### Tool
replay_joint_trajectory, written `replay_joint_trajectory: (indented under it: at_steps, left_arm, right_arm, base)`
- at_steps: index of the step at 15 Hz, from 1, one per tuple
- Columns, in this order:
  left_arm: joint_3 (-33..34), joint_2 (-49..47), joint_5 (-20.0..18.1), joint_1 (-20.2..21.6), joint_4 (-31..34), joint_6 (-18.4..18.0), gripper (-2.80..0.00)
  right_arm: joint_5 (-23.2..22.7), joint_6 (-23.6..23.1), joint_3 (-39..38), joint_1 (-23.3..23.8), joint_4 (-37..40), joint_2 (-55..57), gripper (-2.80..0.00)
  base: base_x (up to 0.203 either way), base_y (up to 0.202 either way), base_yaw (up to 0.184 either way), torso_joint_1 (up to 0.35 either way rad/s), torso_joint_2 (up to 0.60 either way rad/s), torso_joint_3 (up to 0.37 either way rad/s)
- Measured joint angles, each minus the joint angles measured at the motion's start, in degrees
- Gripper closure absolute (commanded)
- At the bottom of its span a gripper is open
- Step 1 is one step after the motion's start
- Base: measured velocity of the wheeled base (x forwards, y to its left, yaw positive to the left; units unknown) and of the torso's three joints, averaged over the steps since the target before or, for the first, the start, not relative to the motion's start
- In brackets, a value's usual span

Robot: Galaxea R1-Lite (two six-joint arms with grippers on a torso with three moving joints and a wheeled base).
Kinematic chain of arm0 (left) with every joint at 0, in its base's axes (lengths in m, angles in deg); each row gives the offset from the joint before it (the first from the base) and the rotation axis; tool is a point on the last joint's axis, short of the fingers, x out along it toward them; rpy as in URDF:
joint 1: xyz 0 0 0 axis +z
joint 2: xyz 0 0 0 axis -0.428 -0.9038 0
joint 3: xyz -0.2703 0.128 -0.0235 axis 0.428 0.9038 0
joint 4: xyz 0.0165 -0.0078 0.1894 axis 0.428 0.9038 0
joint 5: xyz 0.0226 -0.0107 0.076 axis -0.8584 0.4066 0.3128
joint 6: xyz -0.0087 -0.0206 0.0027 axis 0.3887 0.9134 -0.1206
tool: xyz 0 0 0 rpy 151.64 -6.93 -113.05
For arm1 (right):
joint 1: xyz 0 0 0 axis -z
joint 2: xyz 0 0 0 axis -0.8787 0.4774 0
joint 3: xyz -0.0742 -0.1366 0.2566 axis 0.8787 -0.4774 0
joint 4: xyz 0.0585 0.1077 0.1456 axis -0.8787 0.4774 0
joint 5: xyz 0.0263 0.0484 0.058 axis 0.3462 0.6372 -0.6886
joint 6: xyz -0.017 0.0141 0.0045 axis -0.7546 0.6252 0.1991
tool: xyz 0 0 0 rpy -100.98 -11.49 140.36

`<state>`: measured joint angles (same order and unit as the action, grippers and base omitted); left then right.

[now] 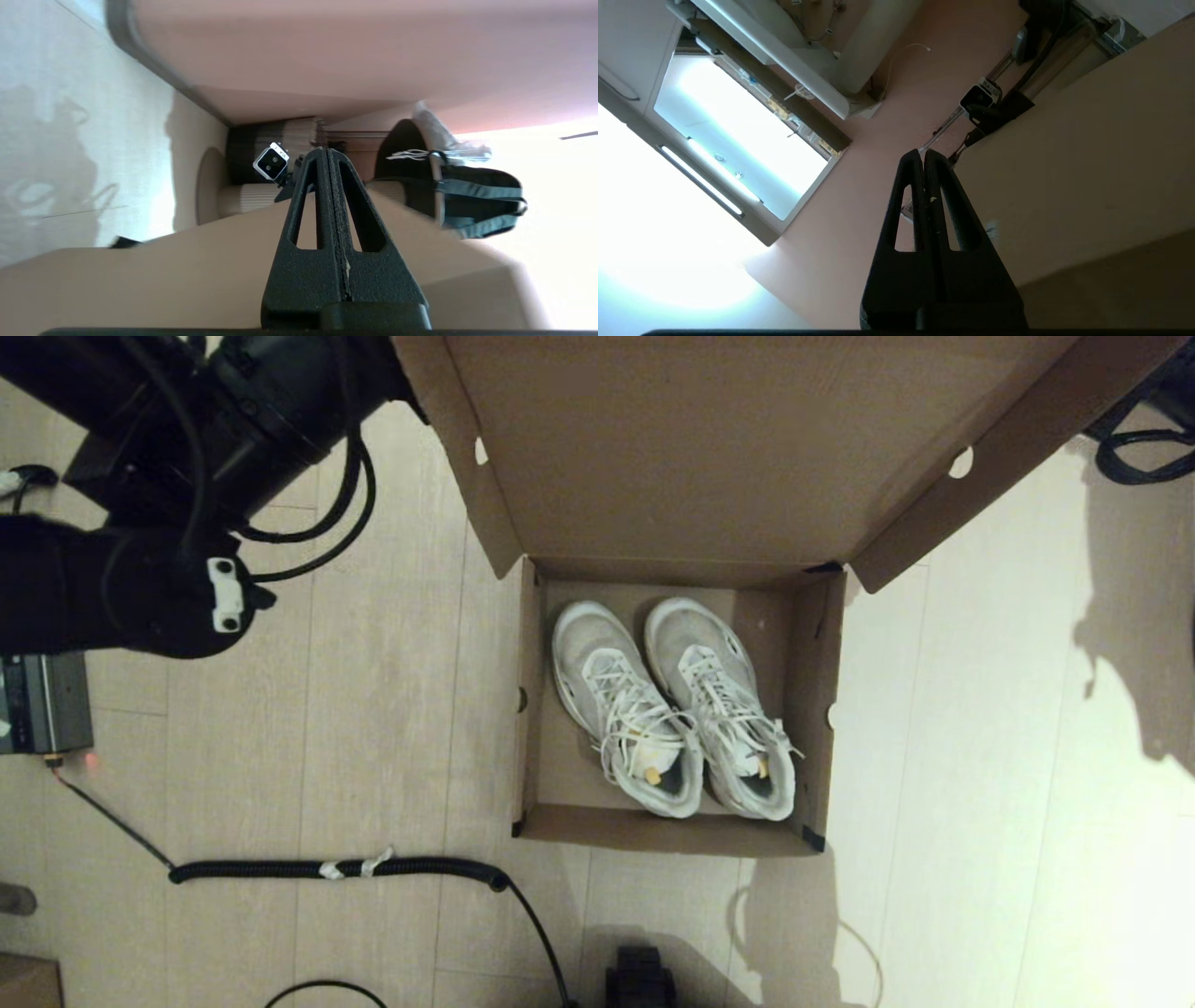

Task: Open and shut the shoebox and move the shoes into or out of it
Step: Close the shoe box

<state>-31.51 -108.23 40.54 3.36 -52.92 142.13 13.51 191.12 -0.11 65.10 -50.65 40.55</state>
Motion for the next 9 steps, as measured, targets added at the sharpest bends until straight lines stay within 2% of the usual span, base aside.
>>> replay_joint_trajectory:
  at_steps: [5,9]
  left_arm:
    - [10.35,7.86,0.00,-1.65,-0.43,0.35,0.00]
    - [21.06,14.48,0.03,-3.51,-3.97,0.30,0.00]
  right_arm:
    - [0.02,0.02,-6.02,2.83,-0.51,-7.15,0.00]
    - [0.07,0.06,-9.88,3.85,-0.29,-10.99,0.00]
  base:
    - [0.000,0.000,0.000,0.000,0.00,0.000]
    - [0.000,0.000,0.000,0.000,0.00,0.000]
